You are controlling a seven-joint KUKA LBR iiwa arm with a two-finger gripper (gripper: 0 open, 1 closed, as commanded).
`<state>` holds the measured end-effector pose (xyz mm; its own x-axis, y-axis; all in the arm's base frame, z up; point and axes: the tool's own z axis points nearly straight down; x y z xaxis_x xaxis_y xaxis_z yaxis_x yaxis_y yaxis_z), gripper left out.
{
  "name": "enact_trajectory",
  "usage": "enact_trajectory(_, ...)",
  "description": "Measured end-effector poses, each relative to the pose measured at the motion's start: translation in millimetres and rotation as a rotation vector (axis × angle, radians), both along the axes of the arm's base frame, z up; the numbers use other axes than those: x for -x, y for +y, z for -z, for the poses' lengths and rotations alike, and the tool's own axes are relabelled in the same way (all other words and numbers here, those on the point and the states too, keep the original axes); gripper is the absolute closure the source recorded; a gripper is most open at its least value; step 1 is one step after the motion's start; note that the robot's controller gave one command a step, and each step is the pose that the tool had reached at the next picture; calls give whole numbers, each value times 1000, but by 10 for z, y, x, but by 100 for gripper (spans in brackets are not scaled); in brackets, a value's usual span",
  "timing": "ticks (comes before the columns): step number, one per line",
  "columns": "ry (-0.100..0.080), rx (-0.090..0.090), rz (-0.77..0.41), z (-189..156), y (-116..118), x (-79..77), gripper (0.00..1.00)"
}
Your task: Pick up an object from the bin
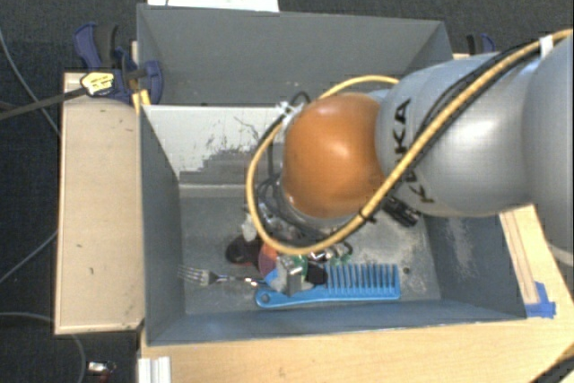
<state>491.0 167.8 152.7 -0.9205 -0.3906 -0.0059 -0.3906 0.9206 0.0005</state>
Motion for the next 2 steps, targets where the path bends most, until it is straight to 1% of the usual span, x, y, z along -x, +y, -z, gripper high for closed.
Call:
enact_trajectory(1,1,2,-200,348,-27,-19,0)
enact_trajectory(2,-3,3,-575,606,-100,75,0)
